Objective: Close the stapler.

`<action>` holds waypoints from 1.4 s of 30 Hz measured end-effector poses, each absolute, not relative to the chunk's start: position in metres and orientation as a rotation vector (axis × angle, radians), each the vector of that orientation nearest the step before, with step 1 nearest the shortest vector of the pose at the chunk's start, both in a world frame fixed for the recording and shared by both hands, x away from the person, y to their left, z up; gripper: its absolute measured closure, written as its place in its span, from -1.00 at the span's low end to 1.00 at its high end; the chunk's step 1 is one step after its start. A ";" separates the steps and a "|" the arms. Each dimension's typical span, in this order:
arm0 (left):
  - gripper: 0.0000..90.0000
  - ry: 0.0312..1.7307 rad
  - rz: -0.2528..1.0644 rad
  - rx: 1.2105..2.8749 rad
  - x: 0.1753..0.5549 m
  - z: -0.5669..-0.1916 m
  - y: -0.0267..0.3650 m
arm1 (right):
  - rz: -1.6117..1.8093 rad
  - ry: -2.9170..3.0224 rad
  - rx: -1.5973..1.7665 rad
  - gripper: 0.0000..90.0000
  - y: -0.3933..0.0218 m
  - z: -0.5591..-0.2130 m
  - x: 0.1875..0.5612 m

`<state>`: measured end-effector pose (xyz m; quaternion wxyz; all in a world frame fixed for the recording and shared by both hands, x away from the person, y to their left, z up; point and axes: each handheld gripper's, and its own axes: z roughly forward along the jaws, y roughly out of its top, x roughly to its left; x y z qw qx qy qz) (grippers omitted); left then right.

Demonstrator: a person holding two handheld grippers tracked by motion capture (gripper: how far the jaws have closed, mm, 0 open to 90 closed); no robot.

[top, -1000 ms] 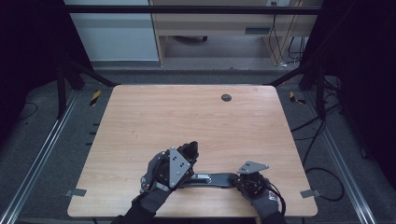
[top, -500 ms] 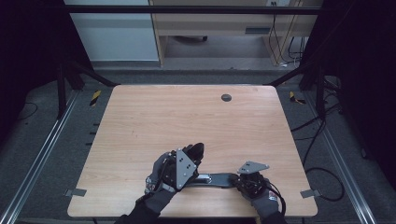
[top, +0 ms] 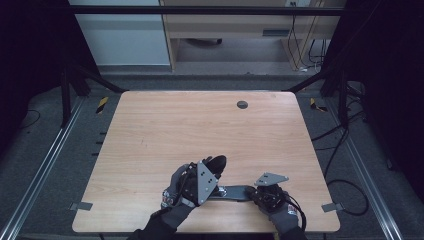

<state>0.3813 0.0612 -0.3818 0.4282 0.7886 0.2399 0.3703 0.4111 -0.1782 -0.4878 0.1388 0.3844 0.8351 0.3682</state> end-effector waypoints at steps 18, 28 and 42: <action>0.16 0.536 0.979 2.027 0.380 -0.395 0.038 | 1.078 2.417 1.132 1.00 -0.179 -0.488 0.410; 0.15 0.513 0.994 2.043 0.380 -0.401 0.030 | 1.087 2.417 1.110 1.00 -0.179 -0.489 0.410; 0.15 0.467 1.050 2.085 0.379 -0.412 0.016 | 1.088 2.421 1.116 1.00 -0.180 -0.488 0.410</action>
